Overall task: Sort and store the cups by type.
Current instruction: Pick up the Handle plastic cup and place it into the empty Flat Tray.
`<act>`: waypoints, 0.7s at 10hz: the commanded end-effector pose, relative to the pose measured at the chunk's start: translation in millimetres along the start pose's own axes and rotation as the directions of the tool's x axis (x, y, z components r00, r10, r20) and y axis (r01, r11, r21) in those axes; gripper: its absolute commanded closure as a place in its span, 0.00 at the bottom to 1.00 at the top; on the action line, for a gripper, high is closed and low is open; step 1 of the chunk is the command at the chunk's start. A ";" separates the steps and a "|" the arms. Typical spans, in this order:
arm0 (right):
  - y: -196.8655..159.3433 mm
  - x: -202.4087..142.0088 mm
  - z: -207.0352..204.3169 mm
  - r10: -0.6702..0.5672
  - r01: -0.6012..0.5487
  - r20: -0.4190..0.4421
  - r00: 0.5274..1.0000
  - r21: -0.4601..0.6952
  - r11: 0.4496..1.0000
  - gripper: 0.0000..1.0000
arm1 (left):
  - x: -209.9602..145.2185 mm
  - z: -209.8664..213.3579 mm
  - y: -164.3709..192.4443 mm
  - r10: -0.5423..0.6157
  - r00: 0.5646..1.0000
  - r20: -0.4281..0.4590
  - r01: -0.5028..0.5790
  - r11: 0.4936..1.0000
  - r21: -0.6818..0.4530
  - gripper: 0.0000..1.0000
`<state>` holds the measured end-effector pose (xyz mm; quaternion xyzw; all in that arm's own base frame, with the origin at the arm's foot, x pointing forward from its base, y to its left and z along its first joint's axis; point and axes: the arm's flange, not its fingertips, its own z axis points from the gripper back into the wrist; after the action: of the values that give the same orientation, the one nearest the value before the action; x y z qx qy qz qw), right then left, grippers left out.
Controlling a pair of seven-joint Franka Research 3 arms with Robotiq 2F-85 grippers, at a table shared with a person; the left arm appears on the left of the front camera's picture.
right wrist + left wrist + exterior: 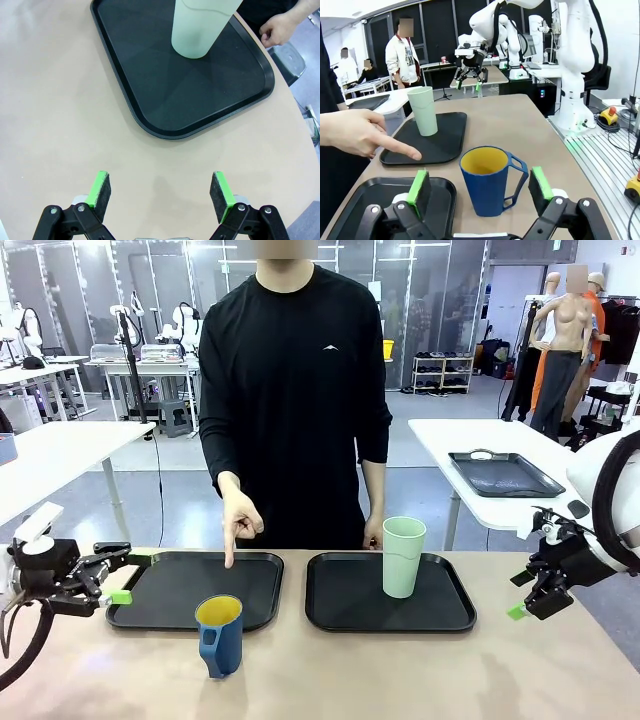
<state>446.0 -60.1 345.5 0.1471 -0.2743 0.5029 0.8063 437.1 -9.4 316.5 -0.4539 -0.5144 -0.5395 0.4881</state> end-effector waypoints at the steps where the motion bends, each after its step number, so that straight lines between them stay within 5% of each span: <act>1: -1.2 -0.5 -1.9 0.005 -0.005 0.008 1.000 -0.001 1.000 0.00 | 5.9 0.1 0.4 -0.015 1.000 -0.006 0.015 1.000 -0.008 0.00; 7: -1.2 -0.5 -1.9 0.005 -0.005 0.008 1.000 -0.001 1.000 0.00 | -16.8 -43.6 27.8 0.043 0.997 -0.060 -0.045 0.999 -0.030 0.00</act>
<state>446.0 -60.1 345.5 0.1471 -0.2743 0.5029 0.8063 454.7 -42.9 299.5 -0.4602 -0.4838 -0.5547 0.4964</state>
